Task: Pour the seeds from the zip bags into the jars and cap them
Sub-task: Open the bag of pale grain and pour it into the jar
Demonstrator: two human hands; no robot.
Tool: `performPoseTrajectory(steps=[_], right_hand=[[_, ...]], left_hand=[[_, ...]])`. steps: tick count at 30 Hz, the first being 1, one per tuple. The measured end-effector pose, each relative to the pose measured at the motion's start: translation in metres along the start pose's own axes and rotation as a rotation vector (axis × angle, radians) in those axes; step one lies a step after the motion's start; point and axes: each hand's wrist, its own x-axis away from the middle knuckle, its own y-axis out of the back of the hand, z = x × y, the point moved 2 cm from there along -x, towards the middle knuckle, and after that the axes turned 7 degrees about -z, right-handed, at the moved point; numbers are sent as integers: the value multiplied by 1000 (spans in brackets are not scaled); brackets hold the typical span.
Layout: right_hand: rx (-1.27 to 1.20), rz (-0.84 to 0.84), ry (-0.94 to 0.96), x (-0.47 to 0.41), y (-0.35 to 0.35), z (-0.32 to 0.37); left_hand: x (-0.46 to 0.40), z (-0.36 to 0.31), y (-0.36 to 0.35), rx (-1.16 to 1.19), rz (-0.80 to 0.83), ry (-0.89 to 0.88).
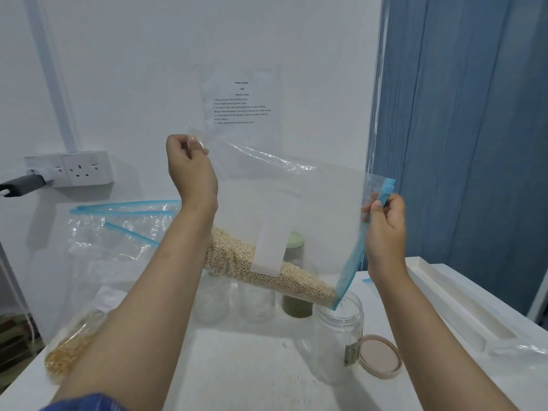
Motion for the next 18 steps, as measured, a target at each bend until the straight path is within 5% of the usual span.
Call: performPoseTrajectory(steps=[18], right_hand=[[-1,-21,-1,2,0,2]], left_hand=[[-1,0,-2,24,13,15]])
